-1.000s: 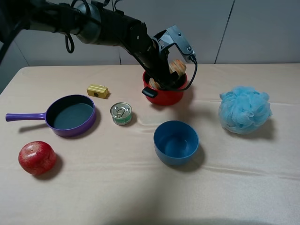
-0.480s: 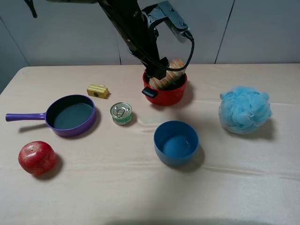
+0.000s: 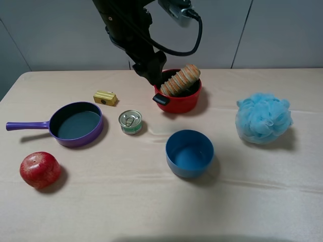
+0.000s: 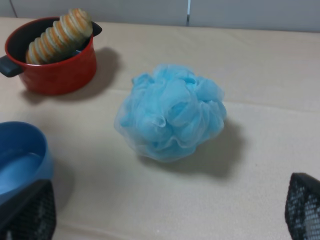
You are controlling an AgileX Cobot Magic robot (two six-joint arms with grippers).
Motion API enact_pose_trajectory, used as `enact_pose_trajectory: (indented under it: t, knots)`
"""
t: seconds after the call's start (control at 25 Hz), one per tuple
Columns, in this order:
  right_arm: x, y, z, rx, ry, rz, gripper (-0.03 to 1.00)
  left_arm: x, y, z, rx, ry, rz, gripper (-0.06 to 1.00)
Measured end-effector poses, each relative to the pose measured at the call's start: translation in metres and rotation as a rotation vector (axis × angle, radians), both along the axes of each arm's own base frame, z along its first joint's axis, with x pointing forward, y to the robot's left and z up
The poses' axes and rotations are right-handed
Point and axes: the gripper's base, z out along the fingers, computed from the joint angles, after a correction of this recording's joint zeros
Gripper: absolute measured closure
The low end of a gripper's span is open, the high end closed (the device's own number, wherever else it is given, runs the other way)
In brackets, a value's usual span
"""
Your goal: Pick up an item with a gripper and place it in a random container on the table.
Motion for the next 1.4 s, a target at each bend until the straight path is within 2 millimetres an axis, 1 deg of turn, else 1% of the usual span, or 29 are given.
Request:
enact_pose_trajectory:
  t: [0.2, 0.48, 0.84, 1.0, 1.16, 1.32, 1.4]
  knots:
    - [0.0, 0.0, 0.0, 0.0, 0.0, 0.0, 0.27, -0.031, 0.025, 0.001, -0.006, 0.006, 0.017, -0.05]
    - [0.0, 0.0, 0.0, 0.0, 0.0, 0.0, 0.27, -0.083, 0.067, 0.002, -0.017, 0.04, 0.093, -0.05]
    - [0.0, 0.0, 0.0, 0.0, 0.0, 0.0, 0.27, -0.145, 0.117, 0.003, -0.099, 0.05, 0.213, -0.05]
    - [0.0, 0.0, 0.0, 0.0, 0.0, 0.0, 0.27, -0.175, 0.134, -0.006, -0.158, 0.104, 0.233, -0.05]
    - [0.0, 0.0, 0.0, 0.0, 0.0, 0.0, 0.27, -0.2, 0.15, -0.024, -0.17, 0.156, 0.242, -0.05]
    - [0.0, 0.0, 0.0, 0.0, 0.0, 0.0, 0.27, -0.218, 0.164, -0.04, -0.158, 0.173, 0.244, -0.05]
    - [0.0, 0.0, 0.0, 0.0, 0.0, 0.0, 0.27, -0.228, 0.172, -0.043, -0.168, 0.164, 0.241, -0.05]
